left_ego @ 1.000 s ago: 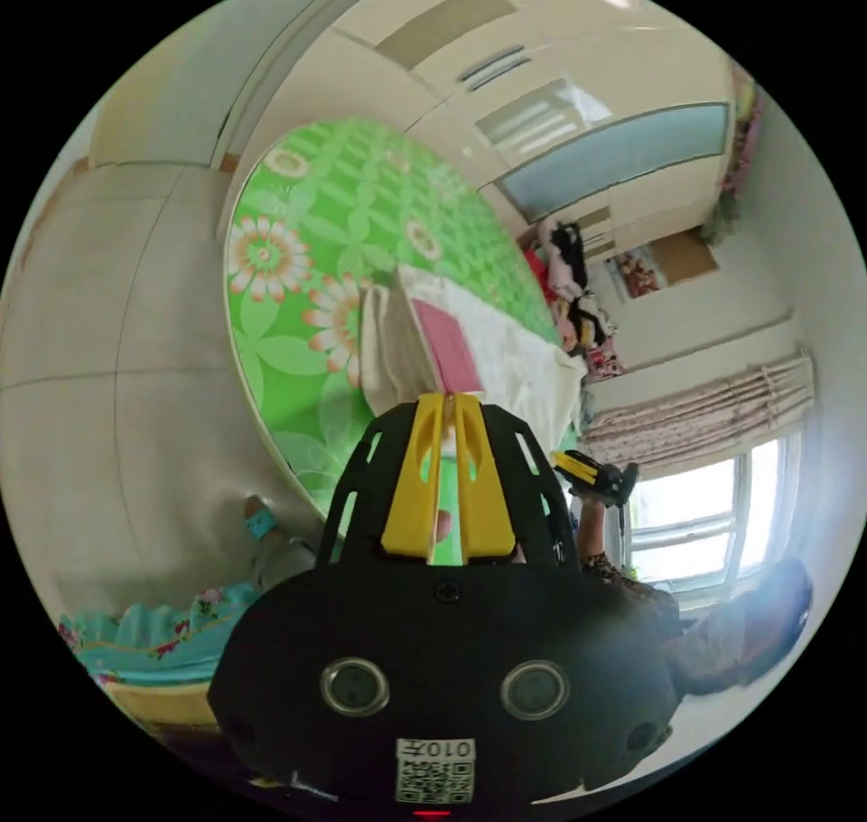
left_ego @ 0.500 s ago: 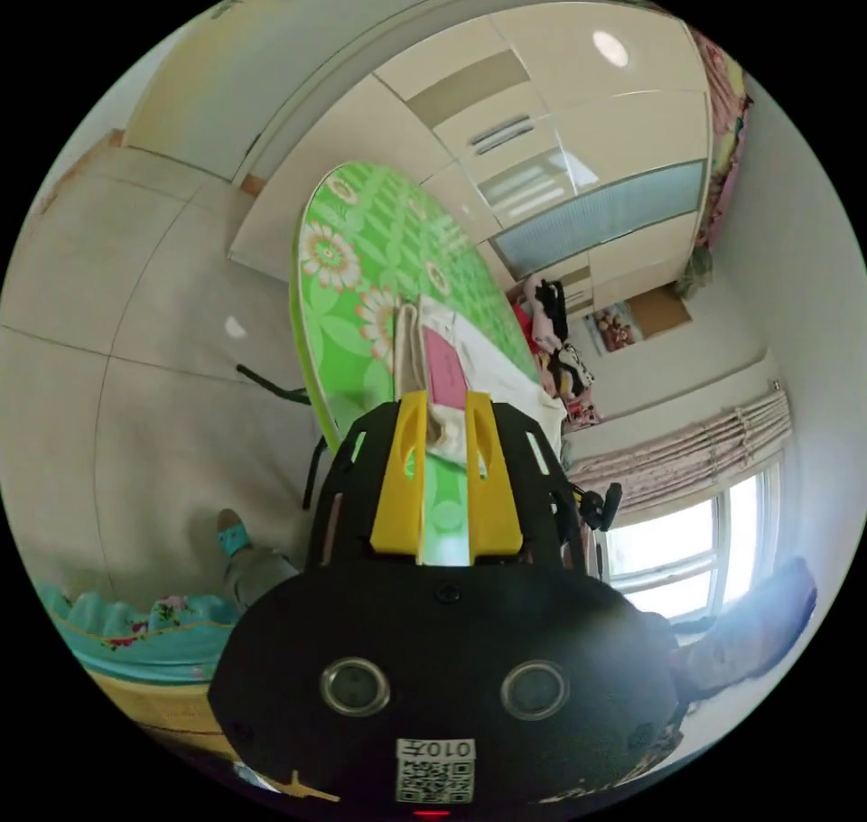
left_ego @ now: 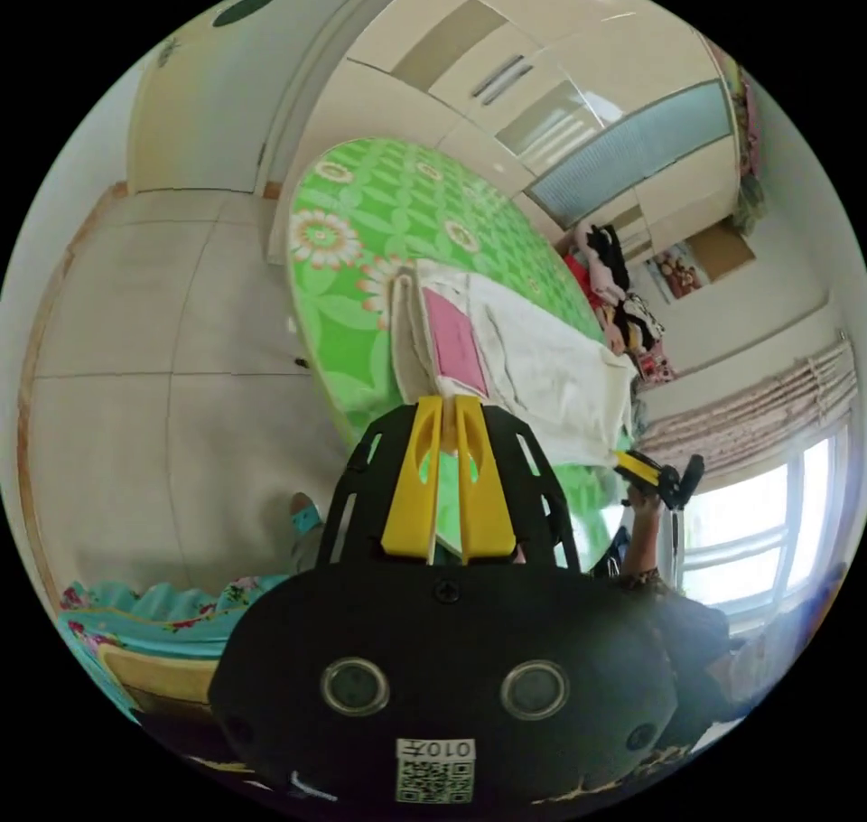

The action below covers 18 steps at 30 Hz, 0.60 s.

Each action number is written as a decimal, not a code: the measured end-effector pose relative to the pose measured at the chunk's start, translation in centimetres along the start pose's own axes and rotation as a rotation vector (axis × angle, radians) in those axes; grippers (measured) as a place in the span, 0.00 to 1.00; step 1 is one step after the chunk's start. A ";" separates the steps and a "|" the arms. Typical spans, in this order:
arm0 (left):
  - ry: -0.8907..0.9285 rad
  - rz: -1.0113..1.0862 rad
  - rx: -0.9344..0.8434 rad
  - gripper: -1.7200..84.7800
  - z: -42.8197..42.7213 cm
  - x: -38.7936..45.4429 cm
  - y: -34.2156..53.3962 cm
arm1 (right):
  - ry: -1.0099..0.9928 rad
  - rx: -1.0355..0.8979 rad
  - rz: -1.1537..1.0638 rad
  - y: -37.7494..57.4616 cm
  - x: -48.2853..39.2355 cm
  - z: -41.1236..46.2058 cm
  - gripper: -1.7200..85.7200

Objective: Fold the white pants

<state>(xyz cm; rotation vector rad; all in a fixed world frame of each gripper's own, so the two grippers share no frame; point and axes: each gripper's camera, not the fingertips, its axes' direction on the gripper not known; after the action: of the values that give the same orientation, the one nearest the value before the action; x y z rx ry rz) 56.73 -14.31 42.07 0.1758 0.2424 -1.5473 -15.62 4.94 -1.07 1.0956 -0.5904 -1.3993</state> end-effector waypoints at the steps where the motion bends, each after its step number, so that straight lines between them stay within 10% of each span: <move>1: 0.029 -0.040 0.035 0.03 -0.4 -1.1 0.1 | -0.007 0.001 -0.008 0.0 -0.2 0.2 0.03; 18: -0.339 -0.035 0.136 0.02 -3.4 0.5 -19.1 | -0.337 -0.107 -0.030 -17.4 3.2 12.2 0.03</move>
<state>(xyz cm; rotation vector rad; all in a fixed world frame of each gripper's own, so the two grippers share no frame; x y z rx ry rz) 37.55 -14.27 39.42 0.0138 -0.1275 -1.6010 -34.00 1.70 -11.73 0.7912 -0.7326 -1.6368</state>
